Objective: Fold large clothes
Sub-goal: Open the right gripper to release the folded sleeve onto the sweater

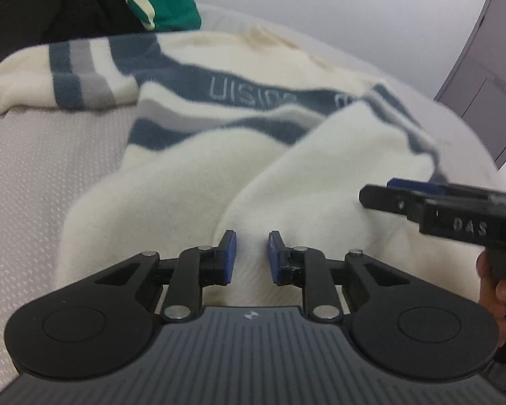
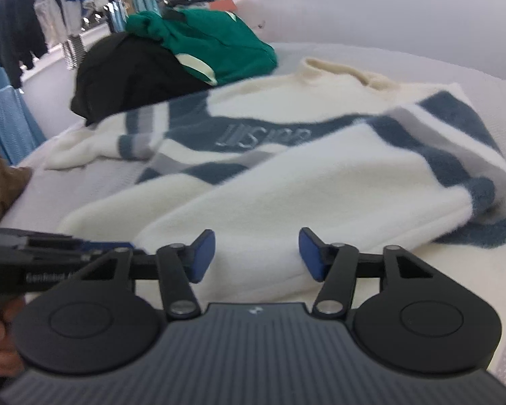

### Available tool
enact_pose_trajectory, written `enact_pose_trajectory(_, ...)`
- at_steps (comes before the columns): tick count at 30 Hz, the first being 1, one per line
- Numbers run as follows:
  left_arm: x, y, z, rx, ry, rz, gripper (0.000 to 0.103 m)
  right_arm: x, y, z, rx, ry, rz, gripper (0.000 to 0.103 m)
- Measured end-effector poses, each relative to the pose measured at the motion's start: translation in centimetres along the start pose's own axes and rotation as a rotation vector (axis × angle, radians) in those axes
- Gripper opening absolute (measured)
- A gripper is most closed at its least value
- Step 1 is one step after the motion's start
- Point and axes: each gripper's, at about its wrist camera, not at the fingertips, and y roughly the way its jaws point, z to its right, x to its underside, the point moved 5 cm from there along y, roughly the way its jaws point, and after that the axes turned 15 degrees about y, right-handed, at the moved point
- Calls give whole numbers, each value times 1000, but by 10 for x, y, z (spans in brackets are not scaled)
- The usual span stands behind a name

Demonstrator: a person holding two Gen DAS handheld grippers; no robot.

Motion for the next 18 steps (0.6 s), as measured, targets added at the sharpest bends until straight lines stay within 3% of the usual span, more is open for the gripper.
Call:
enact_pose_trajectory(5,0,5,-3,-4,-15,2,25,5,25,9,35,37,-57,52)
enact_pose_trajectory(9,-4,-2,-3,-25,-22,23,26,8,32,8,48,16,-49,52)
enact_pose_trajectory(14,-12,-21,-12,-103,-36,77,41,8,27,11,40,32,-35,51)
enact_pose_trajectory(18,-22,-35,-28,-140,-79,121,44,7,23,13,32,54,-18,51)
